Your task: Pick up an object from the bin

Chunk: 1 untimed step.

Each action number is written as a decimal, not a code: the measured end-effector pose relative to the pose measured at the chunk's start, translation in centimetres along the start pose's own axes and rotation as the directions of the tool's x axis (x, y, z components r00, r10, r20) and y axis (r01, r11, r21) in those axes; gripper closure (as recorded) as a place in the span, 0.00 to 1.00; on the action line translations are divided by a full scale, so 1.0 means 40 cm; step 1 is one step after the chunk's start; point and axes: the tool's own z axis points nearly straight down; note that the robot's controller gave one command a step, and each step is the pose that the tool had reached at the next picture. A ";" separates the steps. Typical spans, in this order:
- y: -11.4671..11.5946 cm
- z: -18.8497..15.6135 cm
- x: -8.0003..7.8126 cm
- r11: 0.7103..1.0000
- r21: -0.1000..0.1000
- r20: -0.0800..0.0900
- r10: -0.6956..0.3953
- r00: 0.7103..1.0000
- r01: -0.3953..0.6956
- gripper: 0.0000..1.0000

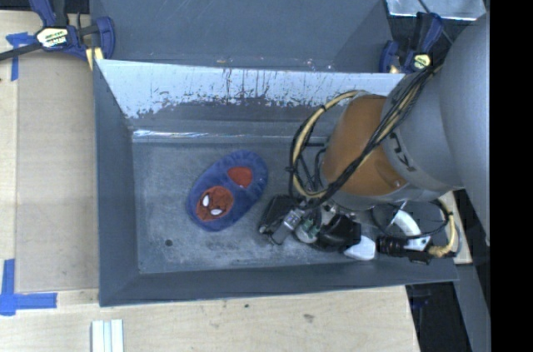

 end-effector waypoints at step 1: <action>-0.001 0.000 -0.001 1.000 0.000 0.001 -0.002 1.000 0.002 0.00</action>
Offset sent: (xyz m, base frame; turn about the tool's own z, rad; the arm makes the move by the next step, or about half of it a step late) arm 0.0000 0.0000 0.0000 0.0000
